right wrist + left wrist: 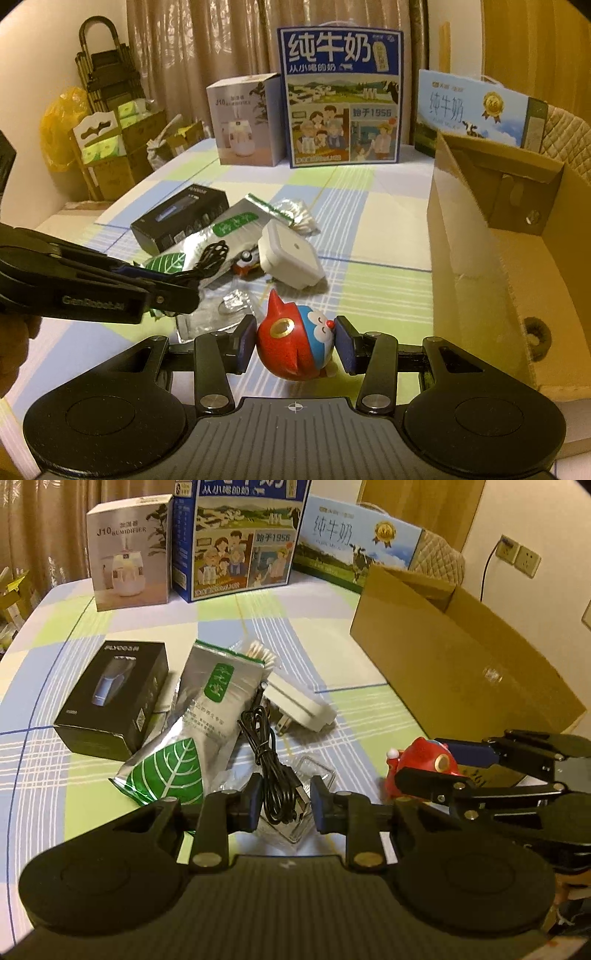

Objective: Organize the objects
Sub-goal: 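Carry the figure and cable into the cardboard box and open both tools, then move both tools back over the remaining items on the table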

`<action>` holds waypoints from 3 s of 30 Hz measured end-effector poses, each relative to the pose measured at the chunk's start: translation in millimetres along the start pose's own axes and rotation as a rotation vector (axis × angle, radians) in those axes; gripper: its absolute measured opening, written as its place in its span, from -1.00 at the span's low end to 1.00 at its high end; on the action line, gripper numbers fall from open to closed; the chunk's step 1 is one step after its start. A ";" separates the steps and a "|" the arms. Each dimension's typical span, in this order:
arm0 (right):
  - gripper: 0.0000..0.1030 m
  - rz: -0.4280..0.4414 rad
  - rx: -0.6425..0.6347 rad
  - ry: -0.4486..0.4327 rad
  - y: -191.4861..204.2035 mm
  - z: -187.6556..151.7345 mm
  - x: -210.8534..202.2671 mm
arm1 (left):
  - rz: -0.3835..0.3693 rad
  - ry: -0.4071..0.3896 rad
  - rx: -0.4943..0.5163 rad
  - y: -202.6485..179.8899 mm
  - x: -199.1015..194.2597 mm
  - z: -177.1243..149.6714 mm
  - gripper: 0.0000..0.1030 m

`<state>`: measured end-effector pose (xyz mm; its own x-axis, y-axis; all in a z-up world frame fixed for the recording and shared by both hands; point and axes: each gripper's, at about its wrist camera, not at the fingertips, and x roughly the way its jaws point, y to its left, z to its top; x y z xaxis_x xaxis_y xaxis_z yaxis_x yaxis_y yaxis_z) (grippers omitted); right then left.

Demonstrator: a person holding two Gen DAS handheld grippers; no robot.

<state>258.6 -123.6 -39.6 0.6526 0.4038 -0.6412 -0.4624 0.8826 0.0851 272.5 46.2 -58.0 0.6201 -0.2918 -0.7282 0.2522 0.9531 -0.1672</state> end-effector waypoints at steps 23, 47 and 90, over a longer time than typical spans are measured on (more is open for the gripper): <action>-0.18 -0.257 0.031 -0.290 -62.8 58.3 -114.0 | -0.190 -0.207 0.046 -91.1 -46.2 75.1 -0.57; -0.18 -0.340 0.361 -0.173 -159.1 30.4 -118.5 | -0.275 -0.176 0.117 -169.9 5.0 84.7 -0.33; 0.07 -0.214 0.171 -0.288 -77.2 56.3 -94.0 | -0.024 -0.243 0.022 -51.6 -38.9 63.3 0.44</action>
<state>266.7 -216.2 57.0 0.8762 0.2358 -0.4202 -0.2067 0.9717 0.1142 282.4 3.3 21.0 0.7738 -0.3276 -0.5421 0.2834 0.9445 -0.1662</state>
